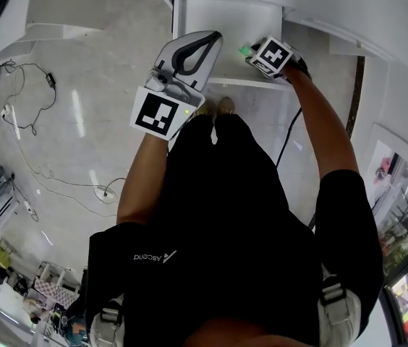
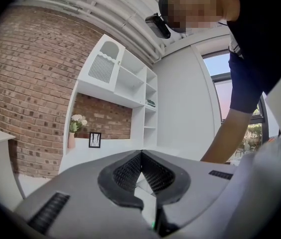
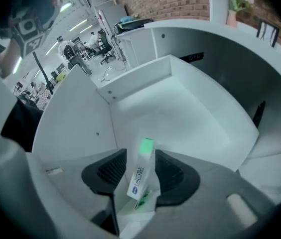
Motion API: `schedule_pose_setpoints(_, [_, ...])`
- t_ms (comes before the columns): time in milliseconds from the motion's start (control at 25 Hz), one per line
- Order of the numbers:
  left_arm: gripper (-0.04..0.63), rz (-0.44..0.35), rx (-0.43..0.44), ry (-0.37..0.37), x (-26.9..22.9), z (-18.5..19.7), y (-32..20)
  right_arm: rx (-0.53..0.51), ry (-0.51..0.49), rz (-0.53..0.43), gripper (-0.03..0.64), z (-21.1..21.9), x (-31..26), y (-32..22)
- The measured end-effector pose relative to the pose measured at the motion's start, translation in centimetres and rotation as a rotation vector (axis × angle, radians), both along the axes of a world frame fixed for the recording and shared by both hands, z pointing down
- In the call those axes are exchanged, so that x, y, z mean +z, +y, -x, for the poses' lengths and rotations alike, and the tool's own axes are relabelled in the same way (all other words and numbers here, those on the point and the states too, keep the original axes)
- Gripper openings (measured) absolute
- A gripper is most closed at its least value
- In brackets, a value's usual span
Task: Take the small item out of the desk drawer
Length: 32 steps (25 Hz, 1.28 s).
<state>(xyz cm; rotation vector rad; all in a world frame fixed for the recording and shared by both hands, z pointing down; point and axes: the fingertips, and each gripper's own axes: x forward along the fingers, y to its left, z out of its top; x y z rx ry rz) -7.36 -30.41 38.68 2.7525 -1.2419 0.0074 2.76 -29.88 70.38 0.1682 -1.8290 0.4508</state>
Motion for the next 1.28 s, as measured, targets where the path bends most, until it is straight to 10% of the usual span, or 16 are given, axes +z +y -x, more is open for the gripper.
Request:
schedule_pose_setpoints(600, [-0.002, 0.042, -0.060, -0.021, 2.6, 1.4, 0.1, -0.076, 0.142, 0.054, 0.132, -0.4, 4.6, 0.6])
schedule_pose_setpoints(1280, [-0.002, 0.025, 0.015, -0.009, 1.4, 0.1, 1.6, 0.097, -0.066, -0.093, 0.097, 0.3, -3.2, -1.1])
